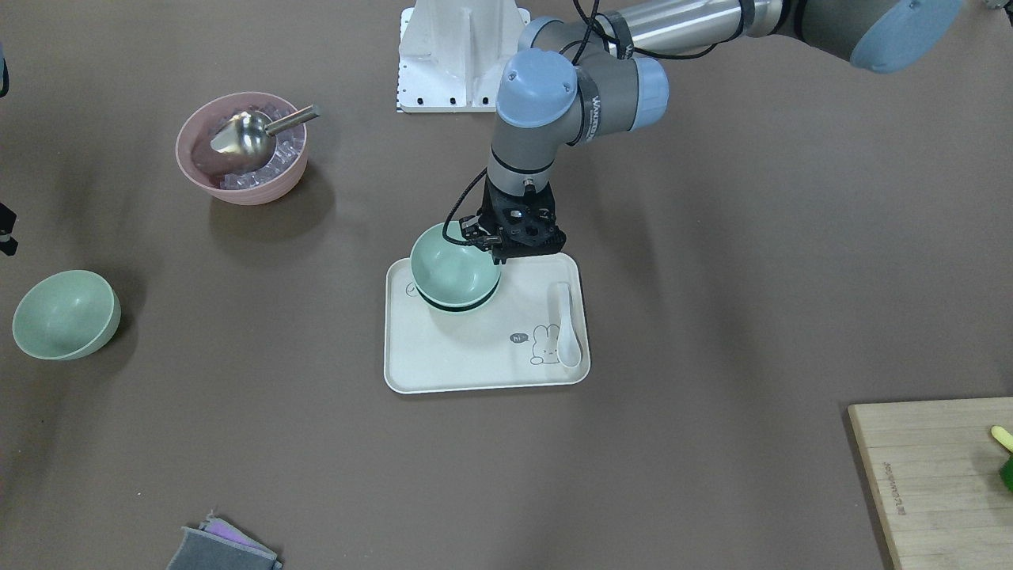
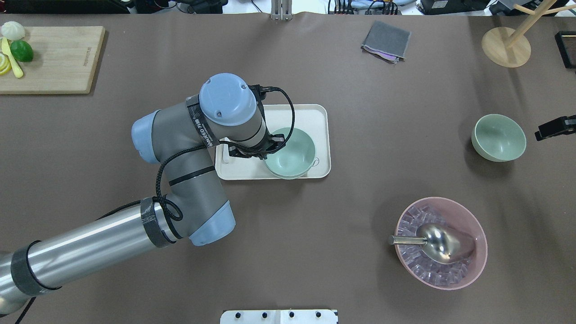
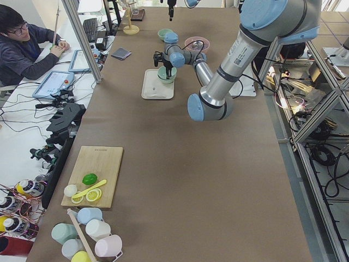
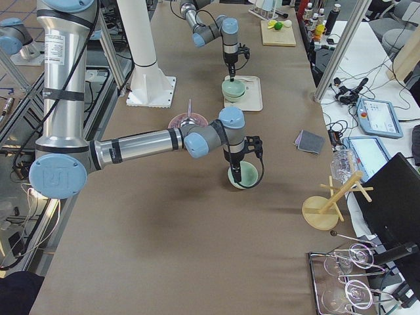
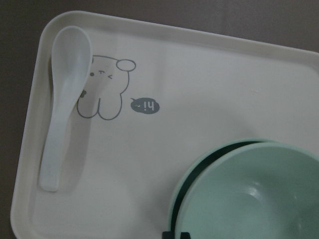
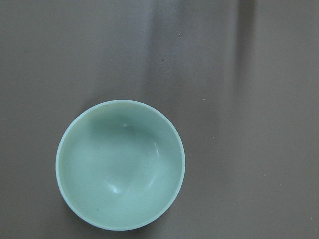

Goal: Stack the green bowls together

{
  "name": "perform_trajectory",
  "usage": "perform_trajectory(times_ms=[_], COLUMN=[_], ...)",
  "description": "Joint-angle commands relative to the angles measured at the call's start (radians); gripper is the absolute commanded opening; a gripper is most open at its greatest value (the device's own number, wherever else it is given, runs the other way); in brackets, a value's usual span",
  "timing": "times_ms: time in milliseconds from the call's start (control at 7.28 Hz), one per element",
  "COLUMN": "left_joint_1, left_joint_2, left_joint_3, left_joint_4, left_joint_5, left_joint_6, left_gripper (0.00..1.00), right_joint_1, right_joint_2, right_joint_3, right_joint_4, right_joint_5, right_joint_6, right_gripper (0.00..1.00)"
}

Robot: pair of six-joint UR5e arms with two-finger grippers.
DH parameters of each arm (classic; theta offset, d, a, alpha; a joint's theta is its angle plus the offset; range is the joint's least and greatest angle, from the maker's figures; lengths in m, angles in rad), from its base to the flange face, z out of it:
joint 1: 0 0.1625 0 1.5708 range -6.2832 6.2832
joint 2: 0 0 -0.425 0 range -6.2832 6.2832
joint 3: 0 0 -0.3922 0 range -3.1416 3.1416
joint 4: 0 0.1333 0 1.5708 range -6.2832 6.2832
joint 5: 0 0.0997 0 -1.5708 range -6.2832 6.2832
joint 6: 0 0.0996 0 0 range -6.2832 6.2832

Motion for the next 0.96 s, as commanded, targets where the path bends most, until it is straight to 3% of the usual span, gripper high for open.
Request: perform_trajectory(times_ms=[0, 824], left_joint_1=[0.001, 0.001], left_joint_2=[0.0, -0.009], left_joint_3=[0.007, 0.042], left_joint_4=[-0.001, -0.047], left_joint_5=[0.0, 0.021], left_joint_6=[0.0, 0.003], left_gripper=[0.0, 0.0], right_joint_1=[0.0, 0.0], right_joint_2=[0.0, 0.002], right_joint_3=[0.0, -0.002], right_joint_4=[0.0, 0.0], right_joint_5=[0.0, 0.0], right_joint_6=[0.0, 0.0], right_gripper=[1.0, 1.0])
